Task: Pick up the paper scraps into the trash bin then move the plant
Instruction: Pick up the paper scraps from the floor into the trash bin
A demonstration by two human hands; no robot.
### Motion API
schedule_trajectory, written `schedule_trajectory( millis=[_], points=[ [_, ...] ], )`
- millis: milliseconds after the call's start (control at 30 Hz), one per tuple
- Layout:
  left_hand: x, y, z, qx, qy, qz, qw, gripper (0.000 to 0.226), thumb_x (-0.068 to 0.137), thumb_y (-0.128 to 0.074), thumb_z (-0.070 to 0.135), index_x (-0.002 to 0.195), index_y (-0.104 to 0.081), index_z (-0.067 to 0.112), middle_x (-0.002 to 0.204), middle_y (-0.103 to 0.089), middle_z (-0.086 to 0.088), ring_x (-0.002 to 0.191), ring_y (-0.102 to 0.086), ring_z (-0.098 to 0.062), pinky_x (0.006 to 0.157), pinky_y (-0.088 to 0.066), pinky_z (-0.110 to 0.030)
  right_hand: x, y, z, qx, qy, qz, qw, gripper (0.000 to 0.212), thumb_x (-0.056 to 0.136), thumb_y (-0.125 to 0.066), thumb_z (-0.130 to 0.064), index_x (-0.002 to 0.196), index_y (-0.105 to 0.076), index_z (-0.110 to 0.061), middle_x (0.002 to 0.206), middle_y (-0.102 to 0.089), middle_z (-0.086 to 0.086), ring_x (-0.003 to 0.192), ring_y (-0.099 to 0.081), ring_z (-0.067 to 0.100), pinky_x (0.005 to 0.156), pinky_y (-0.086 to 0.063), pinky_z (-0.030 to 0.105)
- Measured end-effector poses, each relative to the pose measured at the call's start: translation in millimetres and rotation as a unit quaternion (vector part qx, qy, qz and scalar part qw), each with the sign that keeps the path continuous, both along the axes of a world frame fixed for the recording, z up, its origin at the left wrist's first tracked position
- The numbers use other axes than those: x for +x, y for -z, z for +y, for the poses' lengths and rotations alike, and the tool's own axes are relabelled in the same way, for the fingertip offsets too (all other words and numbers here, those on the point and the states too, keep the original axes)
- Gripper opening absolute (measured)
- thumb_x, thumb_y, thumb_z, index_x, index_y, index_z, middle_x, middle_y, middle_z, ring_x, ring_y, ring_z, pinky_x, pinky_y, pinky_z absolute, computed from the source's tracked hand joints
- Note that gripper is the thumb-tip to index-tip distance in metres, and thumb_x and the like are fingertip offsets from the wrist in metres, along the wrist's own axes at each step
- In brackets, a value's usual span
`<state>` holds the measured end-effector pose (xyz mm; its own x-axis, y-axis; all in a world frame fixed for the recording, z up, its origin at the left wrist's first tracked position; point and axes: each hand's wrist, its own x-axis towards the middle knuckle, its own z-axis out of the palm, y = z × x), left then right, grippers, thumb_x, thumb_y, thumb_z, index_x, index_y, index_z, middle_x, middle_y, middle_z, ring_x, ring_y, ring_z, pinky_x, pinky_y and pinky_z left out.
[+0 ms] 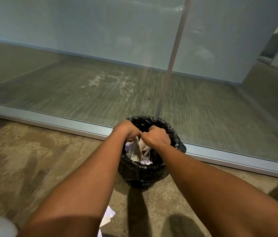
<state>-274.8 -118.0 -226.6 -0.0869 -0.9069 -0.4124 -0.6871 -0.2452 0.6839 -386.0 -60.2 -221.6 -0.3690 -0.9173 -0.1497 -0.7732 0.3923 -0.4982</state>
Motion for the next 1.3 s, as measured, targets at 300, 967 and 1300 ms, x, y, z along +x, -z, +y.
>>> schedule_trajectory(
  millis=[300,967,1300],
  points=[
    [38,-6,0,-0.113,-0.169,0.032,0.979,0.013,0.078,-0.068,0.027,0.070,-0.072,0.018,0.087,-0.072,-0.001,0.090,-0.069,-0.025,0.075,-0.051,-0.027,35,-10,-16,-0.120,-0.029,-0.011,0.992,0.045,0.090,-0.052,-0.033,0.130,-0.056,-0.015,0.132,-0.056,0.008,0.119,-0.055,0.029,0.092,-0.046,0.039],
    [187,54,114,-0.099,-0.325,-0.136,0.931,0.007,0.074,-0.068,0.034,0.079,-0.066,0.029,0.090,-0.074,0.003,0.089,-0.069,-0.020,0.084,-0.054,-0.028,162,42,23,-0.073,-0.327,-0.152,0.930,0.054,0.087,-0.058,-0.031,0.137,-0.048,-0.015,0.135,-0.053,0.008,0.124,-0.052,0.029,0.099,-0.047,0.039],
    [187,98,198,0.023,-0.230,-0.188,0.955,0.025,0.084,-0.072,0.032,0.106,-0.060,0.027,0.091,-0.067,0.001,0.089,-0.064,-0.020,0.078,-0.048,-0.028,183,88,52,0.078,-0.420,-0.107,0.898,0.054,0.085,-0.061,-0.029,0.135,-0.048,-0.012,0.134,-0.052,0.011,0.122,-0.052,0.032,0.090,-0.048,0.038]
  ],
)
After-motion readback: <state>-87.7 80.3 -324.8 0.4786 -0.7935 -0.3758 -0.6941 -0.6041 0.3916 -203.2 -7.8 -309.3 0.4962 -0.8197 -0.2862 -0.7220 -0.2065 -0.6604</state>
